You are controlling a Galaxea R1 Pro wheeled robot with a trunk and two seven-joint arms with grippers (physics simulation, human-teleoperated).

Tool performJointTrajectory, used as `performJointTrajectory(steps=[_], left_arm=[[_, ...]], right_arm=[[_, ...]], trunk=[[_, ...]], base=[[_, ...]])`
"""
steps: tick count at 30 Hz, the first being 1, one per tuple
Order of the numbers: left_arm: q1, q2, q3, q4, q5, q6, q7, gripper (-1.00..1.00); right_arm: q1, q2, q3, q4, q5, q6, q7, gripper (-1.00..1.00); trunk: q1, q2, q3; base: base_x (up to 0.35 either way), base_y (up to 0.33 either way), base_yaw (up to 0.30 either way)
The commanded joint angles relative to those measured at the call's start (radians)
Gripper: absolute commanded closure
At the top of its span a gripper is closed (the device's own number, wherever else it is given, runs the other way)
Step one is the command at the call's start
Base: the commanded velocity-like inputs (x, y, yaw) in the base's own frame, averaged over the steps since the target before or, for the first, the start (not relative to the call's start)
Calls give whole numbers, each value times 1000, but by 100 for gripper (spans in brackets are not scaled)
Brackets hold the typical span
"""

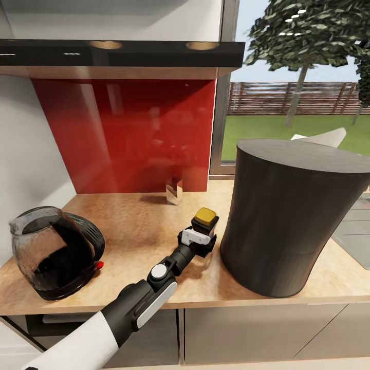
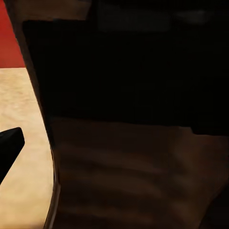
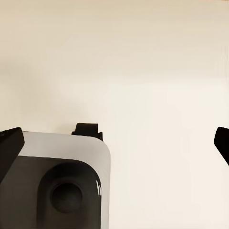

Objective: Set up a coffee station on the kitchen countertop: keep the coffee maker on the countertop, move the bottle of coffee from the kitchen shelf to the counter next to the coffee maker, place a paper coffee filter on top of the coffee maker, put the saucer next to the coffee maker with the coffee cup on the saucer, and place the electric kettle next to the coffee maker.

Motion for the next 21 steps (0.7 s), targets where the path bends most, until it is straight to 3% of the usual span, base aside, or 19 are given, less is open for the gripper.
performJointTrajectory(steps=[1,8,21], left_arm=[[-1,1,-4,0,10,-5,7,-100],[-1,1,-4,0,10,-5,7,-100],[-1,2,-2,0,10,-5,8,-100]], right_arm=[[-1,0,2,1,1,-3,0,-100],[-1,0,2,1,1,-3,0,-100],[-1,0,2,1,1,-3,0,-100]], trunk=[[0,-1,-1],[0,-1,-1],[0,-1,-1]], base=[[0,0,0],[-13,0,0],[-109,0,0]])
